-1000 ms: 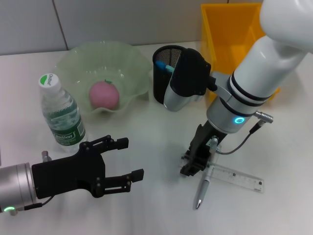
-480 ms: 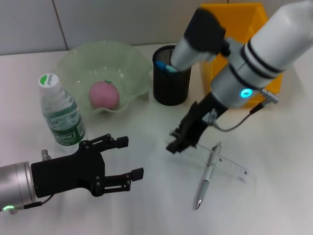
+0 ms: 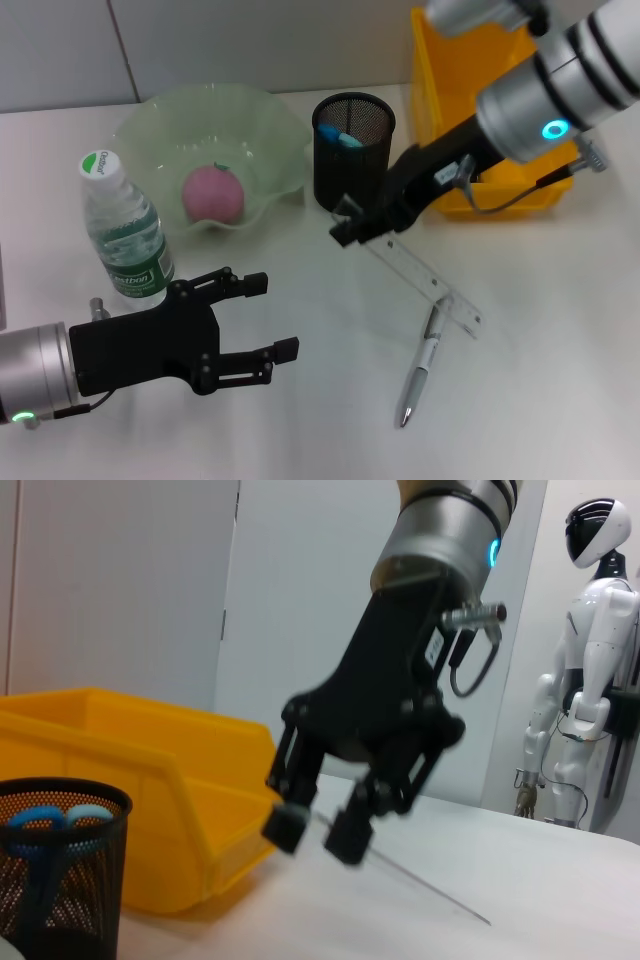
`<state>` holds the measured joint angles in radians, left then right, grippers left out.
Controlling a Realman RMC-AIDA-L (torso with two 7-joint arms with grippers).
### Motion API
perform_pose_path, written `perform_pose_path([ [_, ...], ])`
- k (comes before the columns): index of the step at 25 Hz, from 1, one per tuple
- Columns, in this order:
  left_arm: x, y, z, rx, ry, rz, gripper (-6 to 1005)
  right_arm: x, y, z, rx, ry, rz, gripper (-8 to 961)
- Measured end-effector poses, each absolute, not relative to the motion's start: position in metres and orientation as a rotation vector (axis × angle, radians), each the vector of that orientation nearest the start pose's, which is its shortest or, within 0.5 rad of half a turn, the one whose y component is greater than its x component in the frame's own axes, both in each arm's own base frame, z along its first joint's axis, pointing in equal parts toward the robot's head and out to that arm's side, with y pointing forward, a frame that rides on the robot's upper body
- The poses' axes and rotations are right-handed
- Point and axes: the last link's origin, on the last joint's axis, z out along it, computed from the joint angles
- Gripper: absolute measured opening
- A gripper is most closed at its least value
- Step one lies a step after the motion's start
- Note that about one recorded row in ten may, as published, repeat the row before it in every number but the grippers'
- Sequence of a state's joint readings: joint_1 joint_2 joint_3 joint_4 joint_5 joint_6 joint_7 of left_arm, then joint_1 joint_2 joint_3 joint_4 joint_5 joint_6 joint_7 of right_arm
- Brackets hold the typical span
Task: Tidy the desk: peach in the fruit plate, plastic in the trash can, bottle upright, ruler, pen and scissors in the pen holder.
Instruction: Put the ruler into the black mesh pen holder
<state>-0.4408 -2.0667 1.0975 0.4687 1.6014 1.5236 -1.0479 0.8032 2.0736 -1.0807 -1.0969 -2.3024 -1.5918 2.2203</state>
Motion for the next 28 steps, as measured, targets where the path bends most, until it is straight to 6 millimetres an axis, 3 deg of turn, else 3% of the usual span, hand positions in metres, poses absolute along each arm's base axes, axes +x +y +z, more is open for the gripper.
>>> perform_pose_path([
  [3,-0.257,0.288,-0.050,-2.803,-0.371,-0.875,862,0.131,0.386,0.014,-2.903,0.743,0.079,380],
  [5,-0.257,0.288,-0.050,-2.803,-0.367,-0.875,862,0.131,0.384,0.030,-2.887,0.718,0.258,380],
  [11,-0.257,0.289,-0.050,-2.801,-0.363,-0.873,862,0.134,0.384,0.053,-2.824,0.662,0.511,380],
  [12,-0.257,0.289,-0.050,-2.800,-0.364,-0.874,862,0.136,0.384,0.063,-2.785,0.627,0.616,380],
  [17,-0.255,0.291,-0.051,-2.799,-0.357,-0.876,861,0.143,0.390,0.084,-2.628,0.587,0.807,380],
  [25,-0.253,0.294,-0.053,-2.795,-0.350,-0.865,861,0.151,0.406,0.104,-2.381,0.527,1.058,380],
  [28,-0.253,0.295,-0.054,-2.781,-0.357,-0.866,861,0.156,0.411,0.102,-2.338,0.528,1.074,380],
])
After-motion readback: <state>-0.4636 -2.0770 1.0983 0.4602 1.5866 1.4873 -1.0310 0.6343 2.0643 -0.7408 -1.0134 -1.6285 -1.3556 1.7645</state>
